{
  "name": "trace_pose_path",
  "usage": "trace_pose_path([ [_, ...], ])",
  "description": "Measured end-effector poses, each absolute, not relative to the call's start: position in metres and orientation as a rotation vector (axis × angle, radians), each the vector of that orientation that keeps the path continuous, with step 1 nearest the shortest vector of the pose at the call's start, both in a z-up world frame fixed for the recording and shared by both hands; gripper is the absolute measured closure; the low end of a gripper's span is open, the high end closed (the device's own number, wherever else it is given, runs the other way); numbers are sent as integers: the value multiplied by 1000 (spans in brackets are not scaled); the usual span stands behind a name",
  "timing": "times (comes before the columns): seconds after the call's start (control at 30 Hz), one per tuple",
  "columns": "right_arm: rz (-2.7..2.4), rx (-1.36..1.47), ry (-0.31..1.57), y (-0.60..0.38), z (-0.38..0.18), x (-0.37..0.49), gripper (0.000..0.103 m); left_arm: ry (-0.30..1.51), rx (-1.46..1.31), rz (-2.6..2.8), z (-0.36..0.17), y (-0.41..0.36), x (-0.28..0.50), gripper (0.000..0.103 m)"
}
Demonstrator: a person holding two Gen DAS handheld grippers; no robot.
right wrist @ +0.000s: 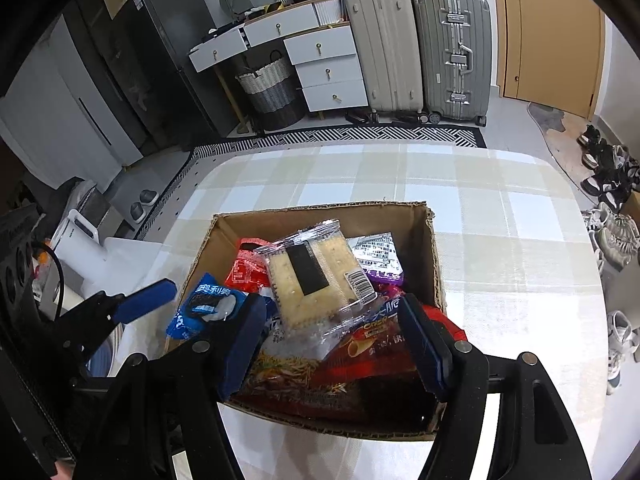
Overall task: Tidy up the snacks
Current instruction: 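Open both tools and lift them away from the box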
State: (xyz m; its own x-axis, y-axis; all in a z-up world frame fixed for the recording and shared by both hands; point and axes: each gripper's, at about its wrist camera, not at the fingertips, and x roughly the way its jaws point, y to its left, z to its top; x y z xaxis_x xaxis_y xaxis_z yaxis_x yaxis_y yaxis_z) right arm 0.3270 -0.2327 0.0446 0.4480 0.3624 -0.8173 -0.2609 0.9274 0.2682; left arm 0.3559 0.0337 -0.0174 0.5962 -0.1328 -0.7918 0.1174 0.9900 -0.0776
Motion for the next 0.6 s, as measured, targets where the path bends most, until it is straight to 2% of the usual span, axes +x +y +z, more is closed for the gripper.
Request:
trace_pose_path([
  [0.6,382,129,1032,-246,55,317,33,922,-40,-118,-7,39,347,28],
])
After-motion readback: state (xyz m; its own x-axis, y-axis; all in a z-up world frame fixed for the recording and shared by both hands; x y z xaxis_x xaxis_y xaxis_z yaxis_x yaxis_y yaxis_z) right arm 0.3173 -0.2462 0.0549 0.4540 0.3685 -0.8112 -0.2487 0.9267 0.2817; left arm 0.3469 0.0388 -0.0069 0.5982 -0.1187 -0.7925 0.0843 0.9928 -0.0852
